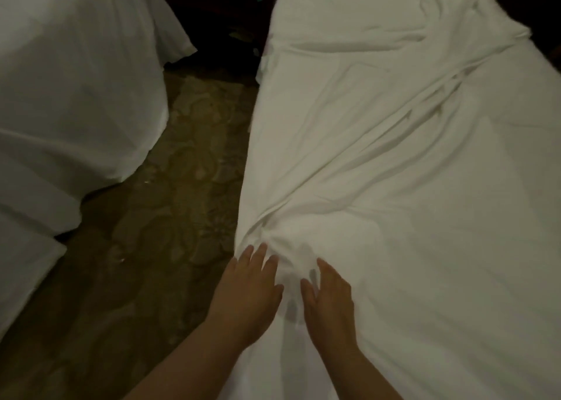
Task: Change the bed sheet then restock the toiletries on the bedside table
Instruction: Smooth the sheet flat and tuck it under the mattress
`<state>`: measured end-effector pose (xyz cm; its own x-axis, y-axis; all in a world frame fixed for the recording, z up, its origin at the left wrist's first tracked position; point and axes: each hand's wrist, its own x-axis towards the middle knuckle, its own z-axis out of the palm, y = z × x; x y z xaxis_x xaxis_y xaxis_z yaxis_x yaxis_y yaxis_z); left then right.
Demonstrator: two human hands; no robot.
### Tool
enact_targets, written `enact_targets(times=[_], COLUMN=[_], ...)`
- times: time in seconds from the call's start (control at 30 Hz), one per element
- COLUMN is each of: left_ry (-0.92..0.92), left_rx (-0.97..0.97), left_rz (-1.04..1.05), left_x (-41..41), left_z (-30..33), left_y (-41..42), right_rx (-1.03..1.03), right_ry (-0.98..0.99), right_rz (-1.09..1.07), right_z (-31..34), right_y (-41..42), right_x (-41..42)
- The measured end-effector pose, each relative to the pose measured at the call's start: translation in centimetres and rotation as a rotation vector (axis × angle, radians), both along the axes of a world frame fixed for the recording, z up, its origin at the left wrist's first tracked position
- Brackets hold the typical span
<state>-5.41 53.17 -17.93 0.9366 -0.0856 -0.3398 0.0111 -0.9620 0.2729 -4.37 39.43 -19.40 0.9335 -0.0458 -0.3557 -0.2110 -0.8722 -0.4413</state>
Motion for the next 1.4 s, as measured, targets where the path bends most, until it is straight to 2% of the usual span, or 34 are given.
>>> enact_targets(times=[0.23, 0.33, 0.4, 0.47, 0.67, 0.83, 1.0, 1.17, 1.23, 1.33, 1.4], left_ry=[-0.089, 0.005, 0.144, 0.138, -0.036, -0.011, -0.065, -0.057, 0.085, 0.376, 0.446], left_rx=[-0.125, -0.242, -0.292, -0.248, -0.064, -0.021, -0.085, -0.175, -0.291, -0.588, -0.692], left_rz=[-0.013, -0.08, -0.118, -0.191, -0.297, -0.304, -0.169, -0.144, -0.056, 0.186, 0.331], left_x=[8.4, 12.9, 14.2, 14.6, 17.9, 24.1, 31.1, 37.9, 40.3, 42.4, 43.0], left_z=[-1.4, -2.1, -2.8, -3.5, -3.9, -3.2, -3.1, -3.1, -2.9, -2.3, -2.4], left_y=[3.2, 4.5, 5.5, 6.0, 4.0, 0.4, -3.5, -5.9, -6.2, -5.2, -3.5], right_rx=[0.062, 0.126, 0.188, 0.232, 0.37, 0.475, 0.522, 0.487, 0.429, 0.233, -0.059], right_ry=[-0.075, -0.233, -0.249, -0.245, -0.145, -0.082, -0.11, -0.134, -0.148, -0.07, -0.078], right_rz=[-0.126, -0.284, -0.433, -0.557, -0.671, -0.742, -0.845, -0.93, -0.921, -0.77, -0.631], right_z=[0.3, 0.6, 1.0, 1.7, 2.8, 1.9, 0.9, -0.1, -0.6, -0.7, -0.9], right_y=[6.6, 8.8, 10.3, 11.3, 9.9, 8.0, 5.7, 4.2, 4.0, 5.7, 8.3], right_x=[5.7, 8.5, 10.3, 11.4, 14.4, 17.2, 22.5, 26.9, 27.9, 28.4, 28.8])
